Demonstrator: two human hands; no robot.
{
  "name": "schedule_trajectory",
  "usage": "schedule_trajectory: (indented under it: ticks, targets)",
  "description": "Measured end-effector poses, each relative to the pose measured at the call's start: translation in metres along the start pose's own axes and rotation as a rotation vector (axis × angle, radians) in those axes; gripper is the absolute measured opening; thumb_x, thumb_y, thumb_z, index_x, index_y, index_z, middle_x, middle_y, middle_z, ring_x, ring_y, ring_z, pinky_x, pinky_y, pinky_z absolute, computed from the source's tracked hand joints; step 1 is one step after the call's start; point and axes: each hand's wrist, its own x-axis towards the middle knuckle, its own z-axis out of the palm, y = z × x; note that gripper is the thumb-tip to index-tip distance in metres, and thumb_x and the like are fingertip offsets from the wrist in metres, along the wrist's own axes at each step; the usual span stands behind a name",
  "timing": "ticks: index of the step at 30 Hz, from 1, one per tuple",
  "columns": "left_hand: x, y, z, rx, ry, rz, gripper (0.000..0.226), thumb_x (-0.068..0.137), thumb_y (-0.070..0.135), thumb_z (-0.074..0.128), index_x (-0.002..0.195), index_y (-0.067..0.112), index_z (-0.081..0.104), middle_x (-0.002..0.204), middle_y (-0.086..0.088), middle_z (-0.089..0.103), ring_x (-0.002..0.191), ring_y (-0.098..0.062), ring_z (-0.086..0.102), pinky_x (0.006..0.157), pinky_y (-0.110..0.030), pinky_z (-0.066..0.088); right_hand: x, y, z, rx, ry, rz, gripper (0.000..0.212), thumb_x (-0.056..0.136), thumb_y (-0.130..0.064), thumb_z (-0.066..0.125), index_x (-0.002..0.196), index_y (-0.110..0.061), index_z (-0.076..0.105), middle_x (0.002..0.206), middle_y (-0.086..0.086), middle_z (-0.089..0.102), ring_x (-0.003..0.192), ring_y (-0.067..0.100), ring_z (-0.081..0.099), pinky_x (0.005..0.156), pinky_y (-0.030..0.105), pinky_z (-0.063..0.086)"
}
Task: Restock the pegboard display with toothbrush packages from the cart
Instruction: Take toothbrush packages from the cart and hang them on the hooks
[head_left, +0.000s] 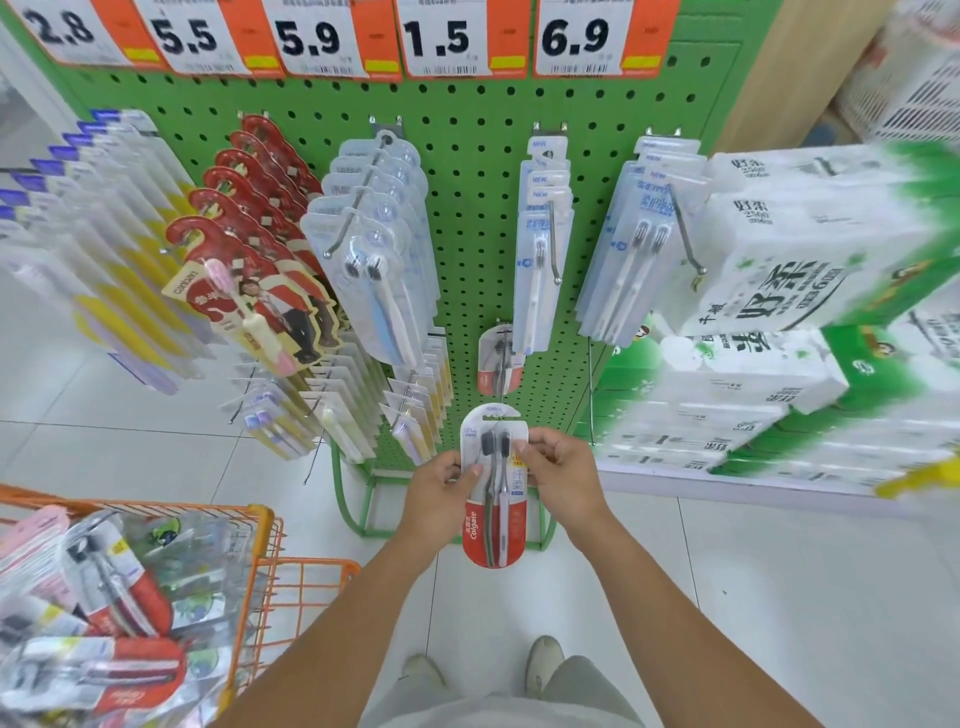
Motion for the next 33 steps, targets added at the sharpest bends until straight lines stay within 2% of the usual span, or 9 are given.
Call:
schedule_trajectory:
  ticks: [10, 14, 16, 18, 21, 24, 27, 31, 33]
  targets:
    - [0.032, -0.002, 0.008, 0.126, 0.009, -0.113, 0.020, 0.099, 0.032, 0.060, 0.102, 0.014, 0.068, 0.099, -0.011, 0.074, 0.083, -0.023, 0.068, 0.079, -0.044, 0.056, 0.032, 0.007, 0.002, -0.031, 0.016, 0.128, 0.013, 0.097, -0.015, 0.065, 0.087, -0.017, 0.073, 0.085, 0.008, 0.077, 0.080, 0.027, 0.072, 0.083, 0.055, 0.060]
    - [0.040, 0.007, 0.006, 0.081, 0.068, -0.148, 0.040, 0.100, 0.031, 0.058, 0.137, 0.017, 0.052, 0.137, -0.001, 0.058, 0.116, -0.019, 0.059, 0.095, -0.035, 0.050, 0.059, -0.002, 0.010, -0.108, 0.139, 0.134, 0.012, 0.097, -0.017, 0.064, 0.088, -0.012, 0.071, 0.087, 0.007, 0.075, 0.078, 0.024, 0.067, 0.072, 0.040, 0.058]
    - [0.038, 0.008, -0.001, 0.053, 0.082, -0.151, 0.046, 0.100, 0.031, 0.059, 0.143, 0.018, 0.048, 0.143, -0.001, 0.053, 0.127, -0.021, 0.053, 0.106, -0.036, 0.045, 0.068, -0.014, 0.015, -0.120, 0.211, 0.141, 0.016, 0.099, -0.019, 0.061, 0.108, -0.009, 0.069, 0.108, 0.008, 0.073, 0.094, 0.025, 0.067, 0.082, 0.035, 0.055]
    - [0.032, 0.004, -0.009, 0.027, 0.098, -0.151, 0.042, 0.099, 0.029, 0.060, 0.140, 0.020, 0.052, 0.138, 0.000, 0.057, 0.120, -0.019, 0.056, 0.095, -0.029, 0.047, 0.071, -0.026, 0.019, -0.129, 0.228, 0.164, 0.040, 0.102, -0.024, 0.057, 0.139, -0.008, 0.053, 0.135, 0.008, 0.061, 0.109, 0.022, 0.060, 0.090, 0.031, 0.048]
    - [0.021, -0.008, -0.023, 0.004, 0.110, -0.174, 0.030, 0.098, 0.028, 0.061, 0.128, 0.023, 0.057, 0.123, 0.004, 0.062, 0.097, -0.016, 0.061, 0.070, -0.020, 0.046, 0.062, -0.028, 0.024, -0.080, 0.222, 0.156, 0.051, 0.103, -0.028, 0.057, 0.149, -0.013, 0.041, 0.137, 0.002, 0.052, 0.109, 0.014, 0.050, 0.089, 0.027, 0.040]
    - [0.009, -0.035, -0.038, -0.050, 0.129, -0.237, 0.013, 0.095, 0.026, 0.066, 0.108, 0.027, 0.065, 0.115, 0.000, 0.067, 0.098, -0.019, 0.065, 0.082, -0.031, 0.054, 0.040, -0.001, 0.031, -0.044, 0.241, 0.226, 0.042, 0.101, -0.024, 0.060, 0.141, -0.015, 0.050, 0.140, 0.001, 0.053, 0.125, 0.023, 0.053, 0.107, 0.036, 0.043]
    - [-0.006, -0.054, -0.051, -0.116, 0.211, -0.328, 0.011, 0.092, 0.021, 0.070, 0.103, 0.023, 0.069, 0.104, -0.005, 0.070, 0.096, -0.025, 0.066, 0.086, -0.036, 0.054, 0.011, 0.035, 0.044, -0.047, 0.143, 0.350, 0.016, 0.099, -0.018, 0.060, 0.114, -0.022, 0.061, 0.121, 0.004, 0.065, 0.107, 0.026, 0.064, 0.099, 0.045, 0.054]
    - [-0.038, -0.059, -0.076, -0.297, 0.296, -0.349, 0.019, 0.097, -0.011, 0.050, 0.092, 0.003, 0.062, 0.079, -0.012, 0.061, 0.060, -0.018, 0.057, 0.045, -0.017, 0.042, -0.020, 0.049, 0.075, -0.145, -0.259, 0.441, 0.009, 0.097, -0.009, 0.061, 0.093, -0.010, 0.069, 0.090, 0.011, 0.072, 0.078, 0.023, 0.066, 0.079, 0.037, 0.057]
    - [-0.057, -0.071, -0.097, -0.311, 0.380, -0.348, 0.024, 0.096, -0.011, 0.048, 0.086, 0.006, 0.061, 0.075, -0.013, 0.061, 0.049, -0.012, 0.058, 0.042, -0.016, 0.041, -0.032, 0.045, 0.103, -0.203, -0.428, 0.423, 0.010, 0.097, -0.010, 0.063, 0.091, -0.007, 0.069, 0.086, 0.013, 0.071, 0.073, 0.022, 0.064, 0.073, 0.036, 0.054]
